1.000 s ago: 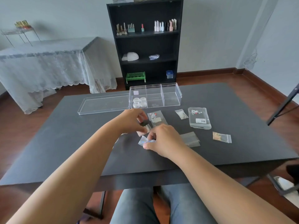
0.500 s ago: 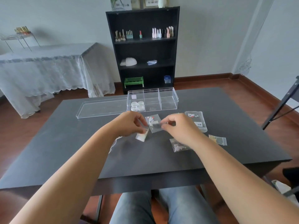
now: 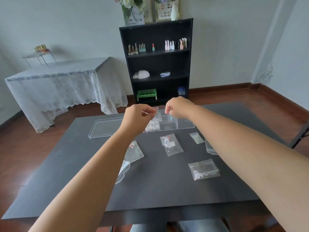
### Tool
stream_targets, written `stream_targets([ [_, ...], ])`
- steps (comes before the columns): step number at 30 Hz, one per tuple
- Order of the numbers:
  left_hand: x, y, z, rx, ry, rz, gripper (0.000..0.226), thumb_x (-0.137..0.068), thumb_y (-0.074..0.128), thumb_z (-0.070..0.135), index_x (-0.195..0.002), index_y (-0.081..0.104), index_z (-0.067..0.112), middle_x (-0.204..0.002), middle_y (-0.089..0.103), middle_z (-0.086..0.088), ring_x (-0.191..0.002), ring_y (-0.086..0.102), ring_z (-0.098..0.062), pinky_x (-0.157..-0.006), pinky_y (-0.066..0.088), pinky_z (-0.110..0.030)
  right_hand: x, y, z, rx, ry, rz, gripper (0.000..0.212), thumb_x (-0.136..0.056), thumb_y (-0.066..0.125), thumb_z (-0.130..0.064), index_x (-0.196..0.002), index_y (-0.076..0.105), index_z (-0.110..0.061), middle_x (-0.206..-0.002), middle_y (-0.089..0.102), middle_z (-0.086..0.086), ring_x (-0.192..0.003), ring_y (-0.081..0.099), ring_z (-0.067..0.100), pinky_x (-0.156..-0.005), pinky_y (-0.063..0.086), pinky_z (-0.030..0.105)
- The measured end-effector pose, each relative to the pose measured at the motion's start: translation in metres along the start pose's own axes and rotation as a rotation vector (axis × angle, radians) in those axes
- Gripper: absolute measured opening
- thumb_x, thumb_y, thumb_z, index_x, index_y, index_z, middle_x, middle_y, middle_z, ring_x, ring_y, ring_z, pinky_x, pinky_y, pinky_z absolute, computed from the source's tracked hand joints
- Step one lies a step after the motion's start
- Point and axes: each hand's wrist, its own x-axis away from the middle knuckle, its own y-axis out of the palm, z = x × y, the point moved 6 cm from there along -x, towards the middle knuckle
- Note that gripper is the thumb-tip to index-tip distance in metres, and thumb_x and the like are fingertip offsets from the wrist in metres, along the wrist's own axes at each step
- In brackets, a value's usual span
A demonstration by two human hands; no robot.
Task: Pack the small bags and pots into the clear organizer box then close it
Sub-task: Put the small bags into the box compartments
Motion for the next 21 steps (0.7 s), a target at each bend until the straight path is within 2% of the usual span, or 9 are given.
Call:
stream_targets([
  [3, -0.018, 0.000, 0.004, -0.026, 0.029, -0.012, 0.010, -0.087, 0.071, 0.018, -0.092, 0.076, 0.025, -0.076, 0.067, 0.016, -0.071, 0.064, -0.002, -0.061, 0.049, -0.013, -0.006, 0.009, 0.000, 0.012, -0.004, -0.128, 0.048, -0.089, 0.044, 0.008, -0.108, 0.075, -0.024, -0.116, 0.068, -0.001, -0.103, 0.064, 0.023, -0.088, 0.054, 0.036],
  [6, -0.038, 0.007, 0.003, -0.013, 0.006, -0.054, 0.010, -0.087, 0.071, 0.018, -0.090, 0.077, 0.025, -0.079, 0.070, 0.012, -0.074, 0.065, -0.006, -0.065, 0.052, -0.018, -0.005, 0.009, 0.003, -0.035, 0.003, -0.124, 0.044, -0.092, 0.047, 0.007, -0.115, 0.073, -0.021, -0.124, 0.066, 0.001, -0.108, 0.062, 0.025, -0.094, 0.051, 0.038],
  [9, -0.052, 0.024, 0.008, -0.078, 0.033, -0.129, 0.010, -0.088, 0.070, 0.020, -0.091, 0.076, 0.026, -0.083, 0.070, 0.011, -0.072, 0.063, -0.005, -0.058, 0.048, -0.015, 0.000, -0.001, 0.010, -0.087, 0.025, -0.022, 0.046, -0.091, 0.043, 0.007, -0.115, 0.072, -0.021, -0.122, 0.067, 0.005, -0.104, 0.064, 0.027, -0.088, 0.055, 0.041],
  [13, -0.061, 0.051, 0.009, -0.200, 0.025, -0.260, 0.014, -0.089, 0.066, 0.020, -0.096, 0.077, 0.024, -0.088, 0.069, 0.009, -0.069, 0.062, -0.006, -0.050, 0.043, -0.011, 0.025, -0.021, 0.026, -0.107, 0.014, 0.161, 0.037, -0.095, 0.048, -0.009, -0.116, 0.072, -0.028, -0.125, 0.067, 0.000, -0.107, 0.063, 0.021, -0.088, 0.054, 0.035],
  [16, -0.059, 0.068, 0.004, -0.326, 0.000, -0.419, 0.017, -0.091, 0.061, 0.023, -0.099, 0.077, 0.021, -0.093, 0.065, 0.007, -0.085, 0.061, -0.013, -0.065, 0.043, -0.019, 0.060, -0.029, 0.046, -0.143, 0.027, 0.254, 0.033, -0.096, 0.047, -0.014, -0.110, 0.073, -0.030, -0.122, 0.068, 0.000, -0.098, 0.065, 0.018, -0.083, 0.053, 0.032],
  [19, -0.054, 0.068, 0.014, -0.328, 0.078, -0.328, 0.019, -0.090, 0.052, 0.020, -0.090, 0.070, 0.028, -0.095, 0.054, 0.006, -0.086, 0.051, -0.018, -0.075, 0.043, -0.028, 0.100, -0.030, 0.076, -0.163, 0.096, 0.261, 0.032, -0.096, 0.046, -0.017, -0.106, 0.072, -0.034, -0.110, 0.071, -0.003, -0.079, 0.068, 0.017, -0.076, 0.055, 0.034],
  [21, -0.042, 0.071, 0.030, -0.350, 0.189, -0.247, 0.024, -0.092, 0.052, 0.025, -0.106, 0.071, 0.031, -0.107, 0.049, 0.008, -0.095, 0.046, -0.016, -0.079, 0.042, -0.031, 0.126, -0.028, 0.100, -0.173, 0.167, 0.226, 0.031, -0.096, 0.047, -0.019, -0.105, 0.072, -0.036, -0.106, 0.070, -0.010, -0.079, 0.066, 0.016, -0.068, 0.052, 0.028],
])
